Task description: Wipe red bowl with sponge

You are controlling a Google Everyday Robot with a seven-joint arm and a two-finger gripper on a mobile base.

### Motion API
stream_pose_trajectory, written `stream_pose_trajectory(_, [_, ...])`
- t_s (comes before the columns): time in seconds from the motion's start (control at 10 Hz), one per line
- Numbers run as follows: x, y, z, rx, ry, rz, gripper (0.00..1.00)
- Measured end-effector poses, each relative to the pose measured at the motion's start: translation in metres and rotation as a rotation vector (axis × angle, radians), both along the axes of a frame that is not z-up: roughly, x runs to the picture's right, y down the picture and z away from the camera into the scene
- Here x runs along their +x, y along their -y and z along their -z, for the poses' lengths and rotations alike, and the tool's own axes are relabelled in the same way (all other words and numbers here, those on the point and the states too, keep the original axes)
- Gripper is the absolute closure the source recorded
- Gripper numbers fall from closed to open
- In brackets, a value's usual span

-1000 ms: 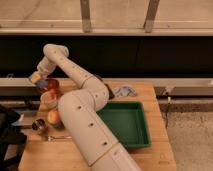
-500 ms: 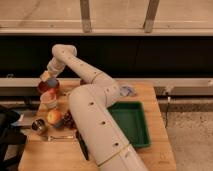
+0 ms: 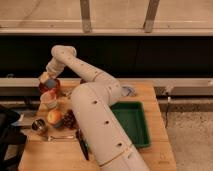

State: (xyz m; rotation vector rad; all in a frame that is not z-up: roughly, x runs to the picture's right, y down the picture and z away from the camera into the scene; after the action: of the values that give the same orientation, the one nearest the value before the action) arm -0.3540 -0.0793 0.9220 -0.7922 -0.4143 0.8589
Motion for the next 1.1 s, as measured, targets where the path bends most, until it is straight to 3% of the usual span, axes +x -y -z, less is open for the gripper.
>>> stream_pose_trajectory(0.3, [-0.03,-0.003,0.004,0.002,0.044,0.05,1.0])
stream_pose_trajectory(0.6, [-0.036,-0.002,0.003,0.006,0.052,0.063,1.0])
stream_pose_trajectory(1.1, [0.007,0.009,-0.009,0.008,-0.028,0.016,1.0])
